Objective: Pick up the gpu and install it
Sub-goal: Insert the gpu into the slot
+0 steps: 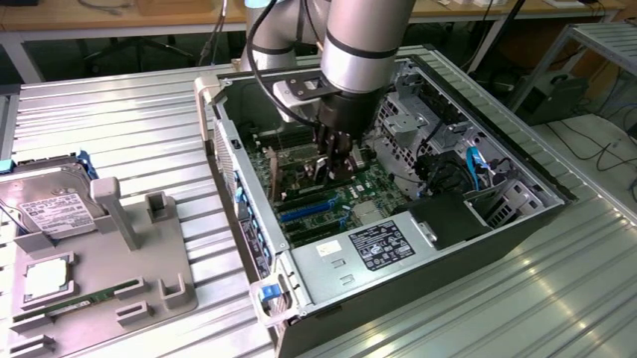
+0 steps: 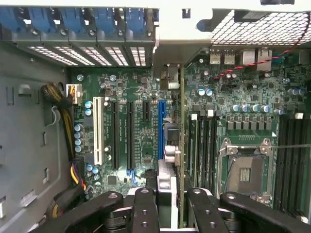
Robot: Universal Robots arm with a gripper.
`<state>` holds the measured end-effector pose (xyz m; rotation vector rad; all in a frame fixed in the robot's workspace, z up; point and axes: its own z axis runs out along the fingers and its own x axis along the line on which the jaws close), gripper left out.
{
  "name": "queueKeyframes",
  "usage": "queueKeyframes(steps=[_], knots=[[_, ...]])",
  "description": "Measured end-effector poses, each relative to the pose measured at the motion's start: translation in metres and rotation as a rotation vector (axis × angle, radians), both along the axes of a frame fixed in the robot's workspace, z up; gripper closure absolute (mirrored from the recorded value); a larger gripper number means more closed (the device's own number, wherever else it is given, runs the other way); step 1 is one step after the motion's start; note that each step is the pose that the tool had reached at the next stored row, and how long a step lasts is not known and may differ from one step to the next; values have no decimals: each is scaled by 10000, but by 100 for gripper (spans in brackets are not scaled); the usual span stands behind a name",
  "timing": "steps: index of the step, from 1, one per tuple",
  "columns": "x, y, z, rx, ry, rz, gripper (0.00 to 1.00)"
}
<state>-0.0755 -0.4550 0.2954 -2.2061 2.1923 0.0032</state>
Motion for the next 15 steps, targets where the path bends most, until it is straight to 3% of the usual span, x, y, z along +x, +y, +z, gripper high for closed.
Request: queueKeyframes(steps=[4,15], knots=[[-1,-25,-73,0,1,-1,71],[-31,-33,-280,-3,4,-217,71]])
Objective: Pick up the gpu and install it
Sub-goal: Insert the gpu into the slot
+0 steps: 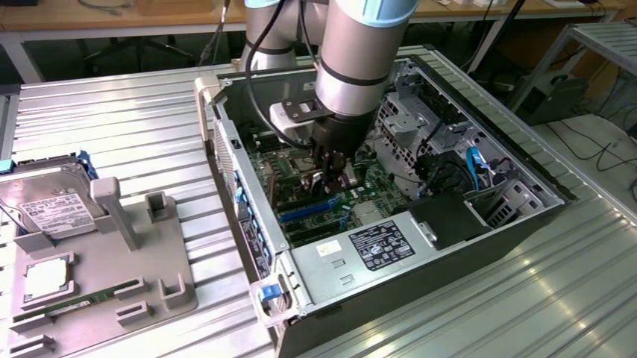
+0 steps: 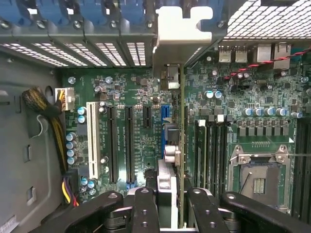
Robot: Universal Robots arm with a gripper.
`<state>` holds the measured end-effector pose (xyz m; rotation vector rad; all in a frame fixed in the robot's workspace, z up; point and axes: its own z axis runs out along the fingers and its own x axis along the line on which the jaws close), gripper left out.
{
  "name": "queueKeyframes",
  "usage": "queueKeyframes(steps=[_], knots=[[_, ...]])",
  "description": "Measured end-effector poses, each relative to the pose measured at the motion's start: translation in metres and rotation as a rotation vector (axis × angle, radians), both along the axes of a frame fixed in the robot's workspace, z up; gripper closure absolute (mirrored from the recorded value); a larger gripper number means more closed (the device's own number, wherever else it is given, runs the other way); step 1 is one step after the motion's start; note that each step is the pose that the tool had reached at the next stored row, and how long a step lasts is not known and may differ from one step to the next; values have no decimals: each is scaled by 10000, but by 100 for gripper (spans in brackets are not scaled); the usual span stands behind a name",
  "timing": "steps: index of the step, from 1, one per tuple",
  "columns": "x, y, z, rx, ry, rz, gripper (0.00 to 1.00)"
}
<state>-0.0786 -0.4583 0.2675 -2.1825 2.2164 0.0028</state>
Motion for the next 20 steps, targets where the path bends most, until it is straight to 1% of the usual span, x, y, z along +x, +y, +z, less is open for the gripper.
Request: queueKeyframes(steps=[2,7,13,20], knots=[[-1,-10,-15,3,-2,-13,71],[-9,-17,-56,2,0,-12,71],[-25,-18,-92,3,4,-13,71],[-44,-18,-131,2,62,-21,71]])
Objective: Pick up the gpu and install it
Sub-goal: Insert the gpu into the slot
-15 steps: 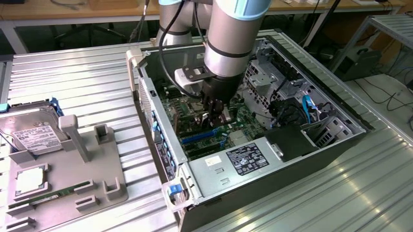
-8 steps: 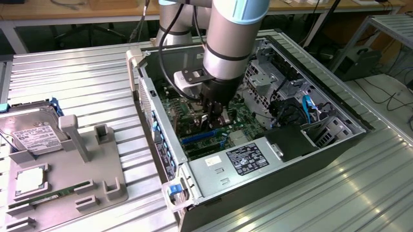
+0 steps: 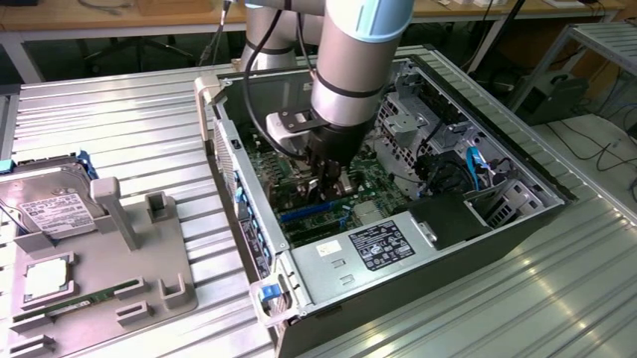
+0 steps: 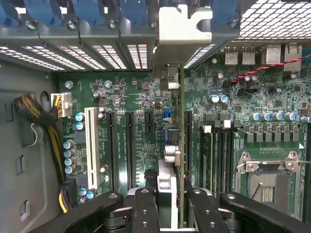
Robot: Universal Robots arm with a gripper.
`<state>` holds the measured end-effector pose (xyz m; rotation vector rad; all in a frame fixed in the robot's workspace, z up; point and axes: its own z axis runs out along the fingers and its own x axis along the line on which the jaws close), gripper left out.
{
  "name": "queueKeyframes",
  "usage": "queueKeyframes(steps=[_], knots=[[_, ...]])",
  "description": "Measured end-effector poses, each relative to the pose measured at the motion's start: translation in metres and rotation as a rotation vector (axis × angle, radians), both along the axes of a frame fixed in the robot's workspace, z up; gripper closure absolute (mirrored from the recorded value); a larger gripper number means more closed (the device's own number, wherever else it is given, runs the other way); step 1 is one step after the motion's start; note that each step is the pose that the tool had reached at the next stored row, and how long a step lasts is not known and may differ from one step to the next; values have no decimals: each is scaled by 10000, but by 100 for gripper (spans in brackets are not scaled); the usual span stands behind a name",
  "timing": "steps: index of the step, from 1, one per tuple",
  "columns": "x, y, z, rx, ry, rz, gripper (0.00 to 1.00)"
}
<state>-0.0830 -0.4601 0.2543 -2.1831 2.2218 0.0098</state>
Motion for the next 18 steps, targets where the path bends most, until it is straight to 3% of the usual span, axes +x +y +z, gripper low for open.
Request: queueKeyframes(steps=[5,18], knots=[[-7,0,-62,1,19,-2,71],[-78,0,-93,0,33,0,71]])
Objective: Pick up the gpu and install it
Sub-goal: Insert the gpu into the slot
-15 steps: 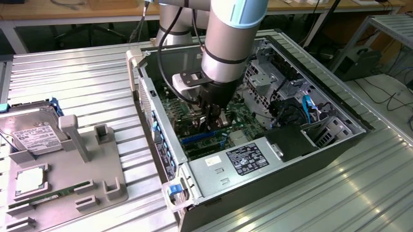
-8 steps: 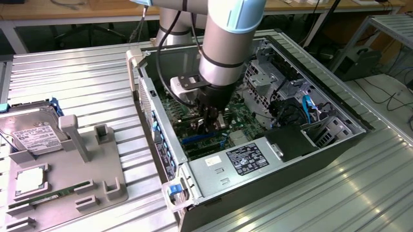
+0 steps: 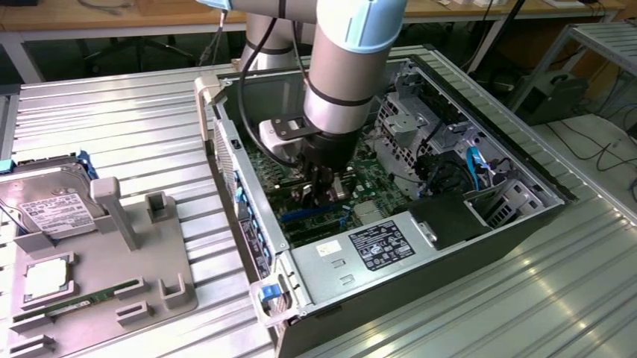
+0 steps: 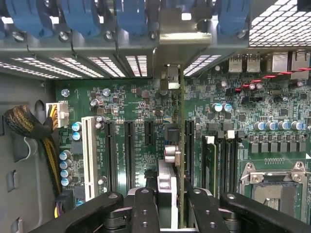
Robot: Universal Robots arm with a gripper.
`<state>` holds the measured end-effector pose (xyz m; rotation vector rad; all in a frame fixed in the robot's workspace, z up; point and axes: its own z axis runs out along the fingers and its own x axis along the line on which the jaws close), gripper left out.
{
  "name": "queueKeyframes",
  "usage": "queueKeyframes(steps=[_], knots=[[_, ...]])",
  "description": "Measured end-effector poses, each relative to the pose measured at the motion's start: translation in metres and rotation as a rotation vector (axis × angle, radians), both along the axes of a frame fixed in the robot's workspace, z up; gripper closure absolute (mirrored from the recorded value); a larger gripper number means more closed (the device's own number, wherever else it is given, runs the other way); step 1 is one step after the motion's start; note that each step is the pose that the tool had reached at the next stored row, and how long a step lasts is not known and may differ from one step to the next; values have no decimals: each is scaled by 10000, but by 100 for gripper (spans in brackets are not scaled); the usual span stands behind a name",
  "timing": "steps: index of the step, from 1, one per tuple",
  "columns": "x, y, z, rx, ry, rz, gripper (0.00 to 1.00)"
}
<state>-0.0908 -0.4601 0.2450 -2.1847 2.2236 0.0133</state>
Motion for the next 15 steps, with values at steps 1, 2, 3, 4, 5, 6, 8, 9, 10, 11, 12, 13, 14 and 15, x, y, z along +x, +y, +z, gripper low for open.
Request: queueKeyframes(steps=[1,2,3,4,5,6,8,9,10,11,12,13,14,15], knots=[[0,0,-10,2,6,1,71],[-1,0,-26,1,18,-1,71],[-1,0,-33,0,22,-5,71],[-1,0,-39,1,25,-18,71],[-2,0,-43,-1,29,-66,71],[-1,-1,-46,-1,31,-121,71],[-2,-1,-49,-1,35,-236,71],[-2,-1,-50,1,35,-238,71],[-3,-1,-50,0,35,-238,71],[-11,0,-52,2,33,-241,71],[-20,0,-53,3,33,-240,71],[-26,0,-53,2,34,-239,71],[-32,-1,-54,0,35,-238,71],[-33,-1,-56,0,36,-237,71]])
